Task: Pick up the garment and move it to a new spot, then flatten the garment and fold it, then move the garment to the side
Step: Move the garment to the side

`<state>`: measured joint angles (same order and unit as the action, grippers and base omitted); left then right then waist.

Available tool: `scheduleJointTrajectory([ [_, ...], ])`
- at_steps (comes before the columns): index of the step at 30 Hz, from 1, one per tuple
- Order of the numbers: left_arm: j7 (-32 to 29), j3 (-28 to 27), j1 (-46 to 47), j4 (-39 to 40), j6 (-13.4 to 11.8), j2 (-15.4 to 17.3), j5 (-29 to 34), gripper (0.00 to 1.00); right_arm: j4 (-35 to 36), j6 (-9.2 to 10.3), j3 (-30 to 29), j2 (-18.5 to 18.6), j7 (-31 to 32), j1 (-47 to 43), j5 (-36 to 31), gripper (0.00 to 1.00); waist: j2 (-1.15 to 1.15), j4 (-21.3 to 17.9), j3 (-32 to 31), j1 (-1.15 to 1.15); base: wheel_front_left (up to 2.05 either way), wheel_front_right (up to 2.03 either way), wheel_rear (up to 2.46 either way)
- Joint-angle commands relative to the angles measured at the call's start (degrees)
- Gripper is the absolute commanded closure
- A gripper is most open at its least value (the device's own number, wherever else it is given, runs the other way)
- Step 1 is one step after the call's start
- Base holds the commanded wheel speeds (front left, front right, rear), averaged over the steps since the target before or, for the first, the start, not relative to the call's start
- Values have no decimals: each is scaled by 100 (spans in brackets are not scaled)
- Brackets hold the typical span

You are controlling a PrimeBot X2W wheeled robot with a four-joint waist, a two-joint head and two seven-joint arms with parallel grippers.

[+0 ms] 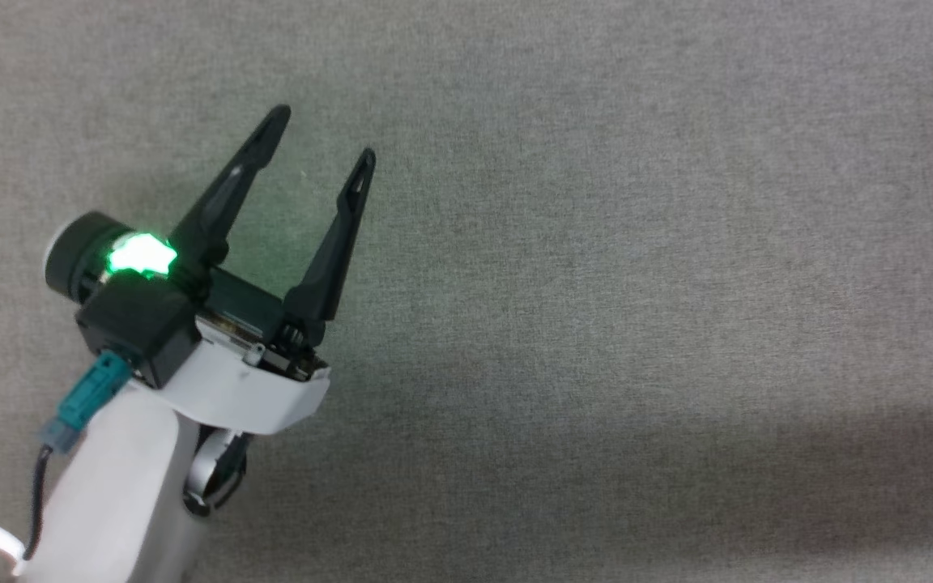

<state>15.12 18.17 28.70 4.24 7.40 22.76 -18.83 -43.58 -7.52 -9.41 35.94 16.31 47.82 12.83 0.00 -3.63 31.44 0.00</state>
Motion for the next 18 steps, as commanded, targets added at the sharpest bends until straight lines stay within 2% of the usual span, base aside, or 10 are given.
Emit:
scheduleJointTrajectory([
  [1,-3,-30,-116,-69,13,-58,-45,0,-10,7,19,-39,-110,45,-48,0,0,-1,-147,0,0,0,0],
  [11,-3,-234,-713,-615,13,-421,-177,0,571,7,700,-367,-737,-378,636,0,0,183,-1108,0,0,0,0],
  [18,0,-633,-1297,-1064,13,-651,-105,0,1063,7,1495,-847,-1148,-1025,1129,0,0,418,-1824,0,0,0,0],
])
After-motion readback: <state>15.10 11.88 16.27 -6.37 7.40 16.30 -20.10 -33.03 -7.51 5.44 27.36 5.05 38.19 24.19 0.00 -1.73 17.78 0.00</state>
